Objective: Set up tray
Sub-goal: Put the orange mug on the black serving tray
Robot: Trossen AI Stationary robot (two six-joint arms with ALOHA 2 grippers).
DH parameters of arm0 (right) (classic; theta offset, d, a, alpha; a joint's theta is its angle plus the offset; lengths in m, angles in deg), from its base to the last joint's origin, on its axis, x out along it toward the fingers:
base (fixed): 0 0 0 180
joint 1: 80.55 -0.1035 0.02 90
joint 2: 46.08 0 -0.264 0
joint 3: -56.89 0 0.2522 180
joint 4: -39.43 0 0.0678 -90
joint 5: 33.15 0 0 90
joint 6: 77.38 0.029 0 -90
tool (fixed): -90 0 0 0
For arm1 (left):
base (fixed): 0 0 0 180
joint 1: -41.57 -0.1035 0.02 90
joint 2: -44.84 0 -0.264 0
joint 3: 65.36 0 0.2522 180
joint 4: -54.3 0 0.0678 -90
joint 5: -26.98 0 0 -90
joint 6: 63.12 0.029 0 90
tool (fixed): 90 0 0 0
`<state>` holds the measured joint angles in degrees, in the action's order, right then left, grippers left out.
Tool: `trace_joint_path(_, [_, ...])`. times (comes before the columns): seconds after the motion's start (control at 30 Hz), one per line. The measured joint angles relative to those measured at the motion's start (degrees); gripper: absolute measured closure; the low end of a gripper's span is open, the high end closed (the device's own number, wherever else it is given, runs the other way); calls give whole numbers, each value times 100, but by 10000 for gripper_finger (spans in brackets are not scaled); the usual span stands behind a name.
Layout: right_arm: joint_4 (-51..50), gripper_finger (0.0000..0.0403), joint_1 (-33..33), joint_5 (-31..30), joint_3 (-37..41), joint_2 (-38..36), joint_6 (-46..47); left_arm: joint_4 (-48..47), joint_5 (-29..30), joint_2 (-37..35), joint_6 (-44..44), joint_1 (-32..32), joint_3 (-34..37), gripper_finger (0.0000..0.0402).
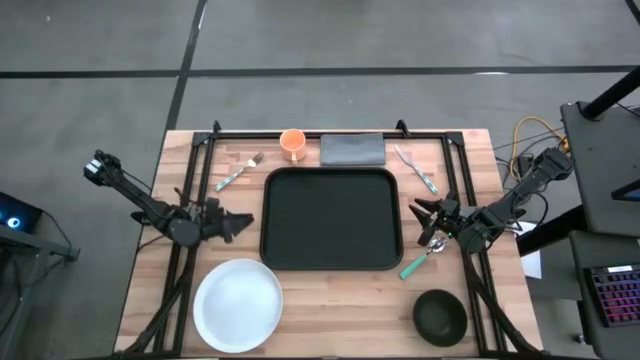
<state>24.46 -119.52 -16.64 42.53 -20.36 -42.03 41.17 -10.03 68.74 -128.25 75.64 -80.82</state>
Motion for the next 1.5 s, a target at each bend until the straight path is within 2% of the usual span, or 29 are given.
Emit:
trace_joint_path(0.1, [0, 280, 1, 0, 0, 0, -1, 20, 64, 0, 1290, -2, -11, 246])
trace_joint_path(0.27, [11, 280, 3, 46, 2, 0, -1, 30, 455, 35, 2937, -6, -11, 246])
trace_joint_path(0.37, [115, 280, 3, 479, 2, -9, -9, 34, 455, 35, 3682, -4, -11, 246])
trace_joint_path(0.47, [225, 280, 3, 1047, 2, -9, -136, 43, 457, 35, 3817, -4, -11, 246])
trace_joint_path(0.6, [222, 275, 3, 1293, -110, -7, -489, 126, 429, 29, 3945, -4, -131, 246])
trace_joint_path(0.73, [-249, 259, 28, 1425, -974, 41, -1123, 2, 236, 147, 4667, 0, -605, 246])
trace_joint_path(0.87, [-1328, 243, 72, 1398, -2038, 123, -1166, -139, 249, 359, 5103, -2, -1150, 246])
trace_joint_path(0.97, [-2125, 234, 146, 1174, -2718, 316, -691, -175, 538, 541, 5118, -2, -1560, 246])
trace_joint_path(1.07, [-2804, 226, 217, 1075, -3271, 597, -433, -183, 1128, 805, 5211, -2, -1999, 246])
trace_joint_path(1.17, [-3066, 219, 309, 1054, -3718, 931, -414, -286, 1733, 1113, 5457, -6, -2465, 246])
trace_joint_path(1.27, [-3128, 213, 407, 1060, -4102, 1352, -532, -283, 1952, 1469, 5782, -6, -2870, 246])
trace_joint_path(1.5, [-3125, 202, 654, 2099, -4848, 2524, -411, -303, 1950, 2277, 5864, -4, -3395, 246])
